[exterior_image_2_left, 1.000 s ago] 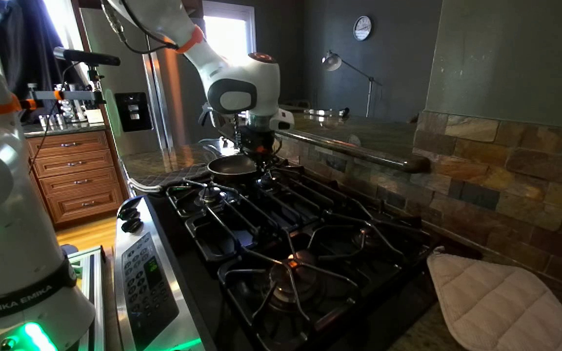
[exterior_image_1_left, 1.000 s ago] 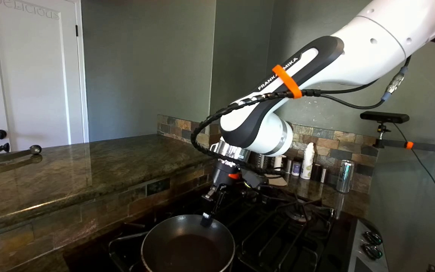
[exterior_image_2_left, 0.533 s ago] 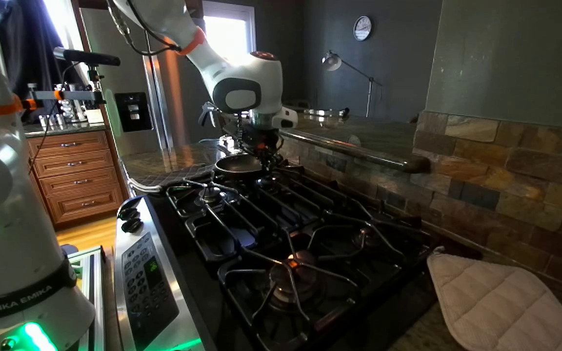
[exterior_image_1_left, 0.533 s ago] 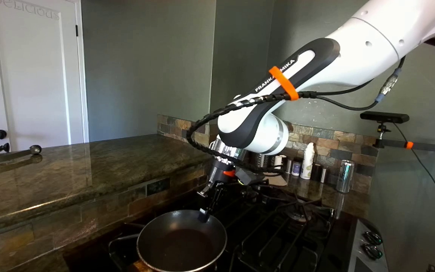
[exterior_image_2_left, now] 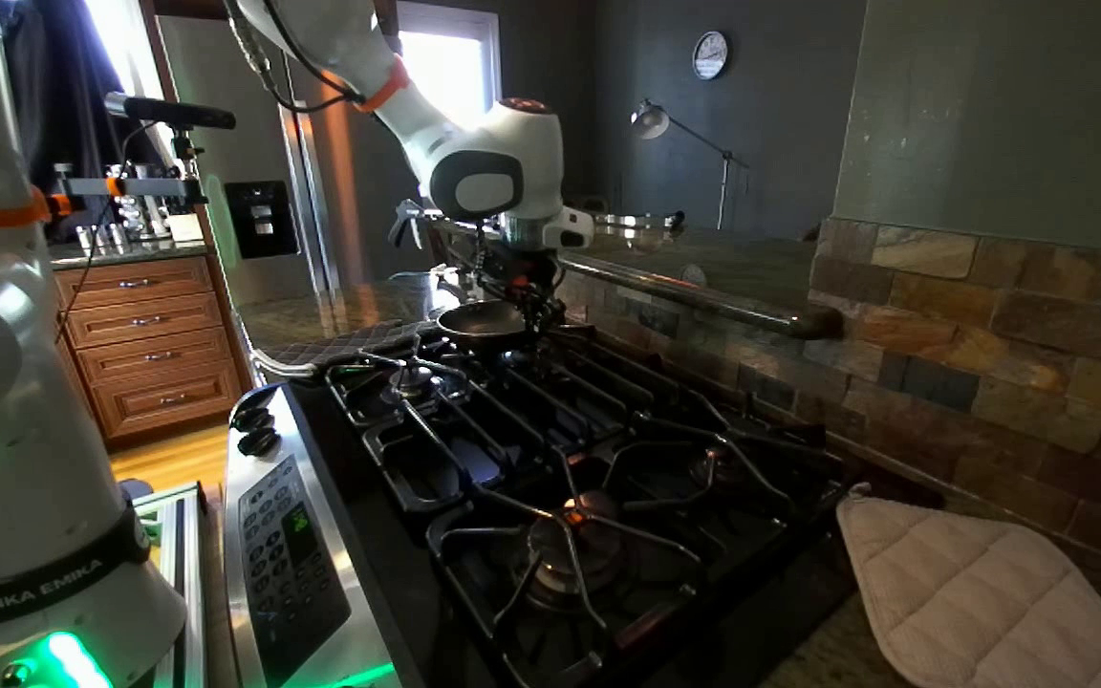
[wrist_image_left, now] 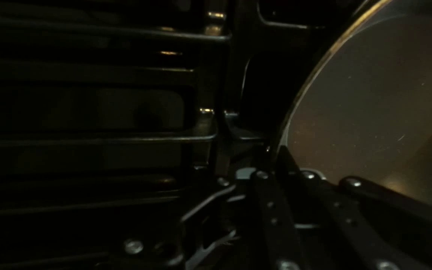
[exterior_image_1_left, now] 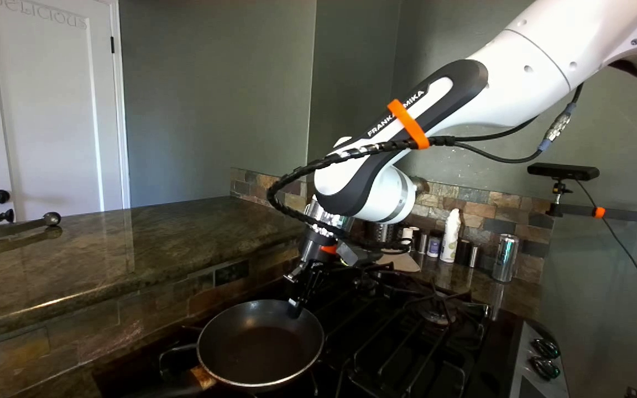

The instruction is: Move the pan on the stove

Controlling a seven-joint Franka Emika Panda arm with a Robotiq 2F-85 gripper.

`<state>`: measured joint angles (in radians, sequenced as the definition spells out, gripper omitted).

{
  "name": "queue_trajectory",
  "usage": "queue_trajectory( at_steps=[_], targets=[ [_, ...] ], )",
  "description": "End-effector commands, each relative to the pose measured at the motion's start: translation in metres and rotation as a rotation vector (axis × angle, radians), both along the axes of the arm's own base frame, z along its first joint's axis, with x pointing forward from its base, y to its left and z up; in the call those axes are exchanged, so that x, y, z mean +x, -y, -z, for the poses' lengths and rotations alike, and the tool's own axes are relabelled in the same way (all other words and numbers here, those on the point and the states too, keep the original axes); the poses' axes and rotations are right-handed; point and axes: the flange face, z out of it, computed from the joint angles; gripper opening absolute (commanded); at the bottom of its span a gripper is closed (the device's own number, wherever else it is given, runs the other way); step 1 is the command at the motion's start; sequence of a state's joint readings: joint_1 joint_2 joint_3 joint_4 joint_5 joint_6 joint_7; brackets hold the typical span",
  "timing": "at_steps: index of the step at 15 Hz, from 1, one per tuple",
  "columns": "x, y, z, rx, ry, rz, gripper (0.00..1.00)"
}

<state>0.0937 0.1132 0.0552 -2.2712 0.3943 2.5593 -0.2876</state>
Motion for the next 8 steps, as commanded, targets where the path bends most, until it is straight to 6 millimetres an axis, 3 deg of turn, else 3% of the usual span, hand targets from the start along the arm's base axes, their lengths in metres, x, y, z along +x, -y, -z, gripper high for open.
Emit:
queue_trajectory(
  at_steps=[1,8],
  targets=[
    [0.0104,-0.004,0.0095,-0.021,0.007,0.029,0.02],
    [0.0157,-0.0085,0.0102,-0.019,0.006,0.044,0.02]
  ],
)
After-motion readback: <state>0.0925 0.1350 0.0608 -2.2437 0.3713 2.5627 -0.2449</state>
